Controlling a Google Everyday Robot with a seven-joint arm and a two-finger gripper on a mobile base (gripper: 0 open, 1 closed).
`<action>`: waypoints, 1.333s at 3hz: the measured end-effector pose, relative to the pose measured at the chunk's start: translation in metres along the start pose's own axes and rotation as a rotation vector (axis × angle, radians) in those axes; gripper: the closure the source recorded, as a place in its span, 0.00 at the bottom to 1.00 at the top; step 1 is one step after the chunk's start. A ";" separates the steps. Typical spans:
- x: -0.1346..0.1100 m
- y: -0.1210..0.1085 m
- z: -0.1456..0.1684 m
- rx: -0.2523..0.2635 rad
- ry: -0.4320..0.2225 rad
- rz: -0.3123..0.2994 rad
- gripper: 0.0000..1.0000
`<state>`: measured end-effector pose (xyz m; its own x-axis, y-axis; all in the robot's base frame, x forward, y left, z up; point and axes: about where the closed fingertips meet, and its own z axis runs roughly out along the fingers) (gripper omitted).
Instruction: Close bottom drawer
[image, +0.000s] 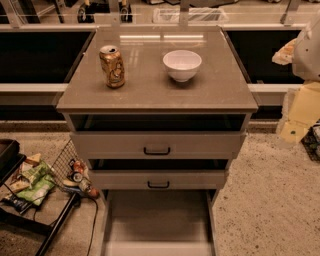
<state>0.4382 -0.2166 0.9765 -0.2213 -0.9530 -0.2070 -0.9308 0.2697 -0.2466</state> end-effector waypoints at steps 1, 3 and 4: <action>0.000 0.000 0.000 0.000 0.000 0.000 0.00; 0.014 0.016 0.044 0.041 0.050 0.052 0.00; 0.031 0.040 0.087 0.076 0.064 0.070 0.00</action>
Offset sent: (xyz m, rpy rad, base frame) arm 0.0033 -0.0052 -0.0425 -0.0333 0.0324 -0.0823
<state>0.4192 -0.2237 0.8781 -0.3049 -0.9378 -0.1662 -0.8882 0.3430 -0.3056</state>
